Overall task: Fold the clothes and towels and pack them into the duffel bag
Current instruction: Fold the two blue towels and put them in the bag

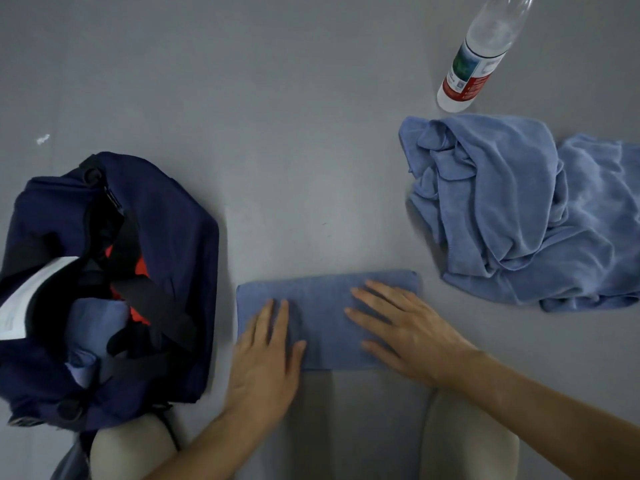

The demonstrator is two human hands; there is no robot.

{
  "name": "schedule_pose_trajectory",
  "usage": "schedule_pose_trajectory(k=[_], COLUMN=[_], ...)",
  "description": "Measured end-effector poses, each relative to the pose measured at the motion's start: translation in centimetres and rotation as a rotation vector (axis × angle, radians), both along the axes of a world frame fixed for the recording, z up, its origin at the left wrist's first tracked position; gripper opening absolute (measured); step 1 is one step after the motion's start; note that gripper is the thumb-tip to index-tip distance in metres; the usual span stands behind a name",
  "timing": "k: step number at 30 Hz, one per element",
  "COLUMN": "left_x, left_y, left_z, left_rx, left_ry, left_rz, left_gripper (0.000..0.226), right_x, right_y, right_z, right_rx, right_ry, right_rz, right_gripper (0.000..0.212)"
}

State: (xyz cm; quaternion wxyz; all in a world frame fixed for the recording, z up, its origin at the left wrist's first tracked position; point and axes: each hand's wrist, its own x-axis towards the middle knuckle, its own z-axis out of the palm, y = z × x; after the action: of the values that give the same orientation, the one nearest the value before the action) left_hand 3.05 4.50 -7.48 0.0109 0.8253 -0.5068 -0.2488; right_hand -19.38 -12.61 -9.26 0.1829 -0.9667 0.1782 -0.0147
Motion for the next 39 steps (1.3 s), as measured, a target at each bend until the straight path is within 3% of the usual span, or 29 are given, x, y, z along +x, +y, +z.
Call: schedule_pose_trajectory(k=[3, 5, 8, 13, 18, 26, 31, 36, 39], left_x=[-2.2, -1.5, 2.0, 8.1, 8.6, 5.3, 5.4, 1.7, 0.3], left_y=[-3.3, -5.8, -9.5, -16.7, -21.2, -15.3, -15.6, -10.3, -6.3], left_z=[-3.1, -4.6, -5.8, -5.5, -3.4, -5.6, -5.0, -2.5, -1.4], left_rx=[0.03, 0.007, -0.068, -0.09, -0.042, -0.218, -0.201, -0.454, -0.371], left_ry=[-0.011, -0.072, -0.17, -0.204, -0.245, -0.21, -0.199, -0.004, 0.067], left_rz=[0.211, 0.194, -0.005, -0.532, -0.77, -0.5, -0.501, -0.501, -0.401], left_gripper=[0.079, 0.077, 0.072, 0.068, 0.067, 0.064, 0.064, 0.044, 0.061], right_x=[1.8, 1.8, 1.4, 0.3, 0.8, -1.3, -1.0, 0.5, 2.2], right_y=[-0.7, -1.5, -2.3, -0.8, 1.5, -1.3, -2.2, -2.0, -1.2], right_z=[-2.9, -3.9, -3.9, -3.7, -3.4, -3.8, -4.4, -3.7, -2.3], right_rx=[-0.079, -0.107, -0.097, -0.151, -0.161, -0.202, -0.223, -0.16, 0.071], right_ry=[0.133, 0.16, 0.162, 0.163, 0.135, 0.147, -0.012, -0.2, -0.213], right_rz=[0.063, 0.044, -0.002, -0.039, -0.006, 0.189, 0.194, 0.028, -0.236], right_gripper=[0.062, 0.064, 0.066, 0.068, 0.062, 0.071, 0.05, 0.029, 0.035])
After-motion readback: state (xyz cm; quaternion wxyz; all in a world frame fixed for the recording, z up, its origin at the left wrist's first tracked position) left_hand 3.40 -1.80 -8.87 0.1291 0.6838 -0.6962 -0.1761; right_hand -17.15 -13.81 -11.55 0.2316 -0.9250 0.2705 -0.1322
